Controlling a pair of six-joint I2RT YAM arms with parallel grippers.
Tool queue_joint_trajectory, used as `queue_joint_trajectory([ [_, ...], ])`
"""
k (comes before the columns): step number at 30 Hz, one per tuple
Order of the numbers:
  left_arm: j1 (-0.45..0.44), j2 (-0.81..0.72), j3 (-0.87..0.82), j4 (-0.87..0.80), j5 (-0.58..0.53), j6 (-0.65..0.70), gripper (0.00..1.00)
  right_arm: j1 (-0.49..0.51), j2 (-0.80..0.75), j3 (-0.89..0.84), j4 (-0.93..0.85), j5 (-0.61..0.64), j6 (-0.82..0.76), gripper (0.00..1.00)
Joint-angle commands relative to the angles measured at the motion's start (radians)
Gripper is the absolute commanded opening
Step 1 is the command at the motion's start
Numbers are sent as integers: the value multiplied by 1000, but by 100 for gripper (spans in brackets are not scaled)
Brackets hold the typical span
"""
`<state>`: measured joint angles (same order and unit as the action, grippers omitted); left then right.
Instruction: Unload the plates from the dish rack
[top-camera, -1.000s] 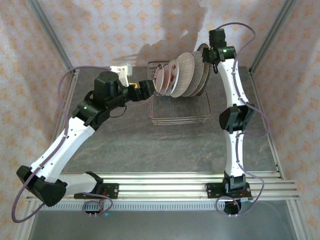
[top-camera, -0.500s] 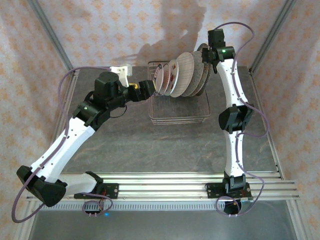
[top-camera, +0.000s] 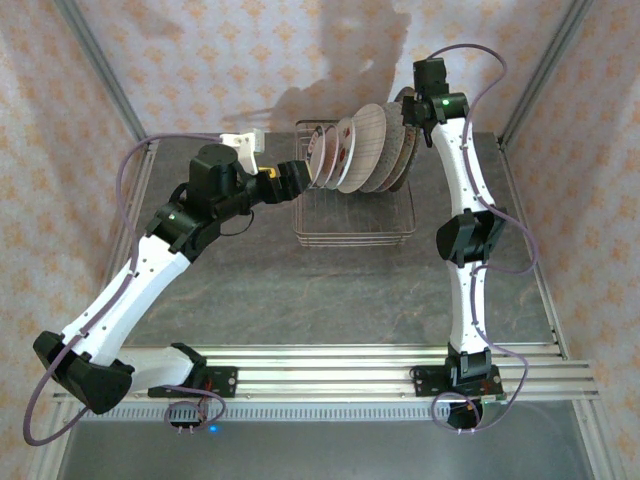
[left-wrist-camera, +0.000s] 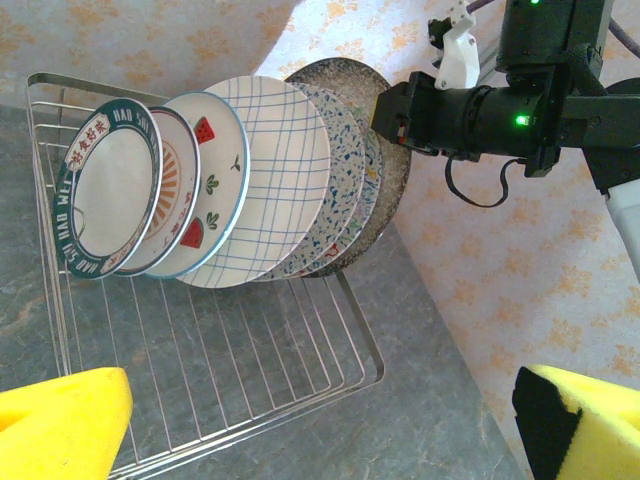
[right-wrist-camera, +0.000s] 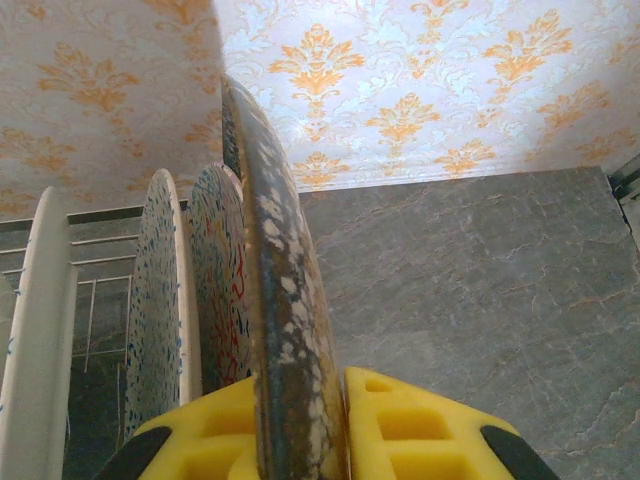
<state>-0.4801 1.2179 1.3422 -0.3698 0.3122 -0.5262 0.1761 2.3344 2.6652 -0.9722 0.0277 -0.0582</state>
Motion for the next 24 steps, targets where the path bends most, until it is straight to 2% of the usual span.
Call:
queue_joint_trajectory([
  [1,-6,-25,-11,34,22,-6,98,5,-97,48,144,10,59,0],
  [24,-5,-19,-12,49,22,-14,98,23,-159,62,214,50,-28,0],
])
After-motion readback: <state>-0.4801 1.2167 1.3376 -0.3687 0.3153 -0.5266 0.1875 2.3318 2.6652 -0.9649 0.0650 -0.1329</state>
